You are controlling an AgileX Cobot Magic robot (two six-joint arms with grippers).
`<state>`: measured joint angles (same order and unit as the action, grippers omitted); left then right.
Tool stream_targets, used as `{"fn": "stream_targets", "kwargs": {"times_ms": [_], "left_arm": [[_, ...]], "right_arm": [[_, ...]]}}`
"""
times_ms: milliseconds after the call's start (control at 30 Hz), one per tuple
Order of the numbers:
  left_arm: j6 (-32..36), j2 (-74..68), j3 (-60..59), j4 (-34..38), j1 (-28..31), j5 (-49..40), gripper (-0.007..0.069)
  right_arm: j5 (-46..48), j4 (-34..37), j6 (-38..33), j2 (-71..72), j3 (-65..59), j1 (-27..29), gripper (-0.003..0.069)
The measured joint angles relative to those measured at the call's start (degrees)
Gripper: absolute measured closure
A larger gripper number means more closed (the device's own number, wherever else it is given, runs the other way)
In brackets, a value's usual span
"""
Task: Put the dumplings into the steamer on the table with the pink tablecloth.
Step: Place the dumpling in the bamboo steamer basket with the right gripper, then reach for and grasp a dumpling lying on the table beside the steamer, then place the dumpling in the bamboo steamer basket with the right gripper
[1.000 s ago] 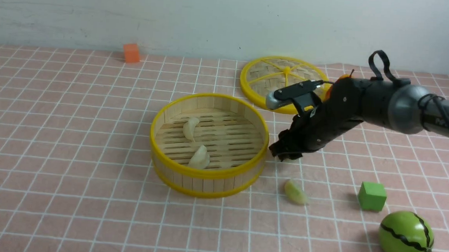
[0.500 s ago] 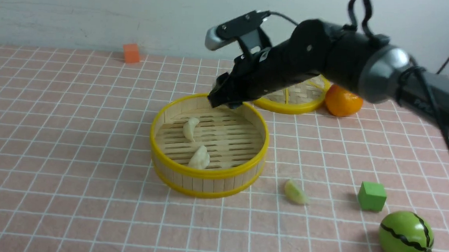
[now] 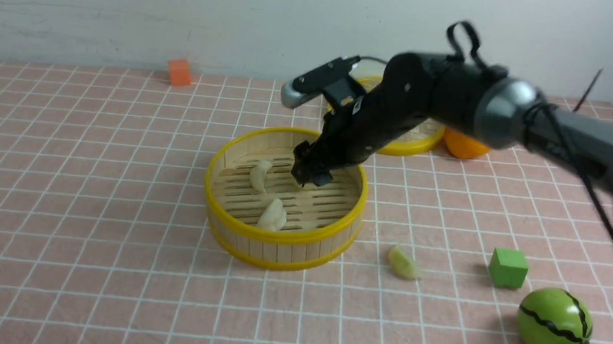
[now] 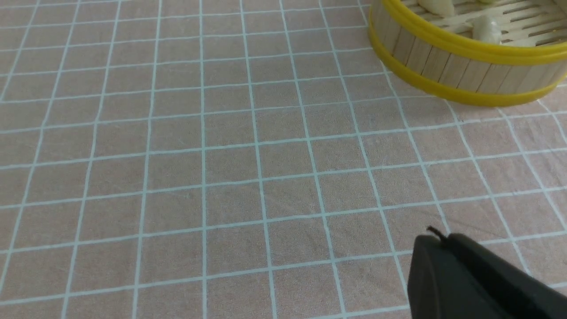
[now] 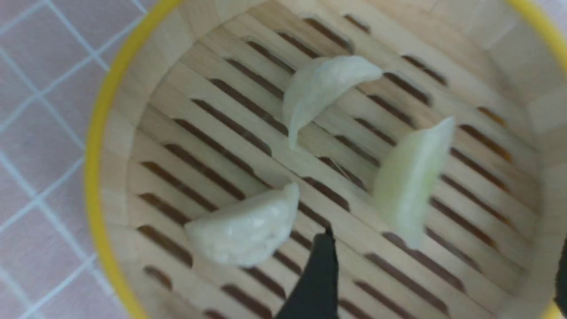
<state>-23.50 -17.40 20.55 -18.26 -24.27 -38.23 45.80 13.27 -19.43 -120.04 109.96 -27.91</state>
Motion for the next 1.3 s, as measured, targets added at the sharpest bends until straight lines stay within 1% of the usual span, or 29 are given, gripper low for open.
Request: {"fn": "stream_targets", "kwargs": {"times_ms": [67,100,200,300,400,500,533,567,633,667,733,767,800,833,900,1000,1067,1100,1167,1300], "left_arm": [[-0.12,0.0,0.0,0.0,0.0,0.08,0.0624],[-0.18,0.0,0.0,0.0,0.0,0.13,0.0622],[-0.18,0.0,0.0,0.0,0.0,0.25,0.0622],[-0.18,0.0,0.0,0.0,0.0,0.3,0.062],[-0.19,0.0,0.0,0.0,0.0,0.37,0.0617],[-0.24,0.0,0.0,0.92,0.0,0.42,0.061],[-0.24,0.0,0.0,1.06,0.0,0.42,0.061],[-0.24,0.0,0.0,1.06,0.0,0.42,0.061],[-0.24,0.0,0.0,1.08,0.0,0.42,0.0607],[-0.24,0.0,0.0,1.13,0.0,0.42,0.0607],[-0.24,0.0,0.0,1.2,0.0,0.42,0.0607],[-0.24,0.0,0.0,1.22,0.0,0.42,0.0607],[-0.24,0.0,0.0,1.22,0.0,0.42,0.0607],[-0.24,0.0,0.0,1.26,0.0,0.42,0.0607],[-0.24,0.0,0.0,1.26,0.0,0.42,0.0607],[-0.25,0.0,0.0,1.26,0.0,0.42,0.0607],[-0.25,0.0,0.0,1.26,0.0,0.42,0.0606],[-0.25,0.0,0.0,1.26,0.0,0.6,0.0606],[-0.25,0.0,0.0,1.26,0.0,0.79,0.0606],[-0.3,0.0,0.0,1.26,0.0,0.9,0.0606]], "right_arm": [[3.2,-2.0,1.83,3.41,0.37,0.29,-0.0008],[6.95,-4.58,5.2,6.99,0.74,0.68,0.0007],[14.45,-8.83,11.38,11.15,0.15,2.14,0.0067],[18.44,-10.73,14.92,11.11,-6.39,4.1,0.0138],[17.1,-10.48,15.52,9.41,-13.67,4.6,0.0165],[10.1,-8.94,15.21,6.07,-23.26,4.22,0.0181],[7.69,-8.84,15.08,5.38,-24.8,4.18,0.0183],[7.26,-8.78,15.04,5.24,-24.8,4.18,0.0184],[2.76,-8.89,14.65,3.66,-26.51,4.18,0.0224],[2.52,-8.87,14.53,3.55,-26.52,4.18,0.023],[0.73,-9.51,13.18,2.59,-26.71,4.16,0.0363],[0.73,-9.57,12.75,2.59,-26.71,4.16,0.04],[0.78,-9.81,12.02,2.68,-26.66,4.16,0.0463],[1.31,-10.4,11.09,2.96,-26.28,4.16,0.0494],[2.82,-10.86,9.85,3.95,-24.9,4.16,0.0486],[5.19,-9.17,9.16,5.93,-21.98,4.03,0.0484],[6.65,-6.11,8.16,8.09,-18.81,3.55,0.0484],[6.77,-3.14,6.43,9.71,-16.33,2.8,0.0484],[5.01,0.78,2.51,11.16,-13.74,1.64,0.0484],[-3.85,8.91,-6.7,9.99,-12.45,-0.2,0.0484]]}}
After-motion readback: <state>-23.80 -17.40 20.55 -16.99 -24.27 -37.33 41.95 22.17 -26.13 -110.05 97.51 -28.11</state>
